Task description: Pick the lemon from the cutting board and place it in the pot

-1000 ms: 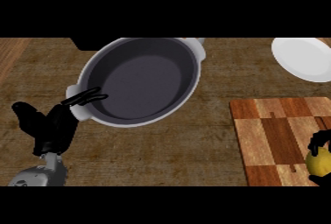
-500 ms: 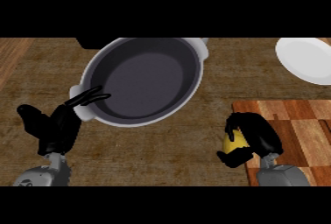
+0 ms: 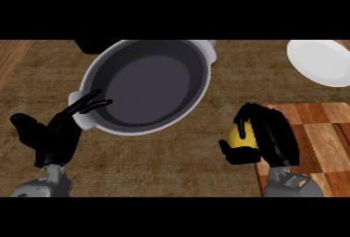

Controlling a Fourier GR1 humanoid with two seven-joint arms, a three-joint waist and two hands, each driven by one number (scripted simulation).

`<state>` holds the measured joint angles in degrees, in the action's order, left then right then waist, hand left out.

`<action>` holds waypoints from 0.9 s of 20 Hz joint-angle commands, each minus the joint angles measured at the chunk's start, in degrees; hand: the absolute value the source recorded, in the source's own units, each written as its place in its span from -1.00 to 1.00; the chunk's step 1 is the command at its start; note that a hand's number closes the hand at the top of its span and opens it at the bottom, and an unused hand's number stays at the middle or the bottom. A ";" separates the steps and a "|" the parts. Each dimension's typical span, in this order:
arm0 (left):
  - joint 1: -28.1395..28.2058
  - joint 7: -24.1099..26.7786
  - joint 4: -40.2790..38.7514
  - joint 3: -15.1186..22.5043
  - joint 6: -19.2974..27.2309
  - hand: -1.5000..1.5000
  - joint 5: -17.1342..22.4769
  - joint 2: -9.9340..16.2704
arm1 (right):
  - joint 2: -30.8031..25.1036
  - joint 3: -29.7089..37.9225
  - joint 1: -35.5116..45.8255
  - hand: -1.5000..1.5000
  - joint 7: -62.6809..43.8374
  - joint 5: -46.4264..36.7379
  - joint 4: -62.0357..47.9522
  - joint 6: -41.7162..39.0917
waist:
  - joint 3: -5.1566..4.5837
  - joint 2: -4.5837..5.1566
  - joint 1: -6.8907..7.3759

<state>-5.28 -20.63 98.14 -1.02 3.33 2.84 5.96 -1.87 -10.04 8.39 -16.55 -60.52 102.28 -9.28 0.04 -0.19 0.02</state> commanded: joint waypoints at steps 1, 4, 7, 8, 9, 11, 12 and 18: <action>-0.93 -1.82 3.43 1.71 1.27 0.00 -0.78 -1.41 | -0.59 0.66 0.95 1.00 -0.29 2.50 10.21 -2.49 | -0.04 -0.07 -0.36; -2.47 0.77 -0.96 0.70 0.73 0.00 0.07 -2.11 | -1.74 3.77 2.32 1.00 -0.53 6.83 18.20 -5.51 | -0.07 -0.04 -0.94; -2.12 -0.64 -0.38 1.16 1.41 0.00 -0.95 -2.29 | -1.68 0.78 3.92 1.00 -1.28 5.44 25.82 -6.24 | -0.08 -0.08 -0.77; -2.22 -0.83 1.33 -0.46 -1.25 0.00 1.60 -0.29 | -1.25 1.18 4.73 1.00 -0.67 6.29 25.77 -5.56 | -0.06 -0.02 -0.37; -2.15 -0.54 0.83 -0.26 0.16 0.00 0.25 -0.92 | 0.69 -1.16 6.46 1.00 -2.95 5.88 27.44 -6.42 | -0.08 -0.01 -0.27; -0.81 1.33 0.98 1.42 -0.17 0.00 -0.94 -1.68 | -1.00 3.47 11.82 1.00 -3.10 9.52 28.22 -9.09 | -0.07 0.08 -0.04; -0.48 1.62 0.05 0.47 -1.09 0.00 0.42 -1.44 | 1.46 0.21 12.55 1.00 -6.30 8.66 29.29 -9.83 | -0.09 0.08 0.00; -2.63 -0.37 -0.03 -0.42 -1.54 0.00 1.28 -1.05 | 1.83 -0.09 31.32 1.00 -24.14 13.46 23.65 -13.65 | -0.15 0.09 0.42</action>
<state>-5.58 -21.44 99.58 -0.96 2.45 2.75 5.27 -0.67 -8.33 28.54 -30.12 -48.81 129.12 -21.38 -0.01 -0.16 0.28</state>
